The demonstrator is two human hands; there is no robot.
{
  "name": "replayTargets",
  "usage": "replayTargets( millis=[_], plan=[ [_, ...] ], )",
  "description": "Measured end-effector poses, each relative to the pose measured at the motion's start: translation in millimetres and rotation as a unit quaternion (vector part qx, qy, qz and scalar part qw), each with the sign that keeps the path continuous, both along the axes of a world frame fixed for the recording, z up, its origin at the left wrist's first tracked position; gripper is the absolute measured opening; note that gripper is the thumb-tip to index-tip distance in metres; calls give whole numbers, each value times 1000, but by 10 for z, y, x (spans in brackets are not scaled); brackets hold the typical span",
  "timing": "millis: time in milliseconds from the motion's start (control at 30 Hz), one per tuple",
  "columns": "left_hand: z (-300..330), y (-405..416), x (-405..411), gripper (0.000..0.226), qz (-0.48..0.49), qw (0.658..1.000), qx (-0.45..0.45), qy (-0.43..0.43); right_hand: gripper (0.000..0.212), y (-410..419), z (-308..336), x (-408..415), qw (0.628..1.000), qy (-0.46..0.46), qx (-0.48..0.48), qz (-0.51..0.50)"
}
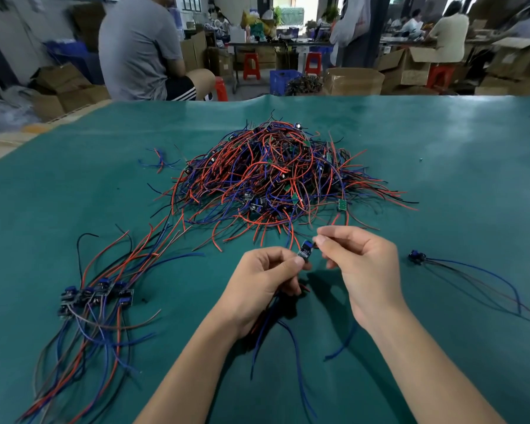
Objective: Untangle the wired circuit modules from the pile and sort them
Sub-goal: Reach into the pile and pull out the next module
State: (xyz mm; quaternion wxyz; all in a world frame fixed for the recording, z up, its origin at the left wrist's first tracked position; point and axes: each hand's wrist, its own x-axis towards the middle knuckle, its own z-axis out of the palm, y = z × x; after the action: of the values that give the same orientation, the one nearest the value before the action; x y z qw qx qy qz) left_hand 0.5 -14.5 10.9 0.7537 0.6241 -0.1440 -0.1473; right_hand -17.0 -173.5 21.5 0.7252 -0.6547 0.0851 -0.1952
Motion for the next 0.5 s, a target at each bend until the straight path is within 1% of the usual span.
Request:
replayTargets(
  millis=[100, 200, 267, 367, 500],
  plan=[
    [-22, 7, 1, 17, -3, 1000, 6, -5, 16, 4, 4, 2, 1000, -19, -23, 5],
    [-15, -5, -13, 19, -11, 999, 22, -21, 21, -30, 10, -4, 992, -51, -117, 1],
    [5, -4, -17, 27, -13, 999, 34, -31, 25, -39, 7, -6, 980, -66, -186, -16],
    [12, 7, -13, 30, -22, 998, 41, -38, 26, -74, 9, 8, 964, -79, -239, -81],
    [18, 12, -26, 20, -47, 996, 53, -46, 25, -287, 46, 29, 947, -94, -240, -191]
  ],
)
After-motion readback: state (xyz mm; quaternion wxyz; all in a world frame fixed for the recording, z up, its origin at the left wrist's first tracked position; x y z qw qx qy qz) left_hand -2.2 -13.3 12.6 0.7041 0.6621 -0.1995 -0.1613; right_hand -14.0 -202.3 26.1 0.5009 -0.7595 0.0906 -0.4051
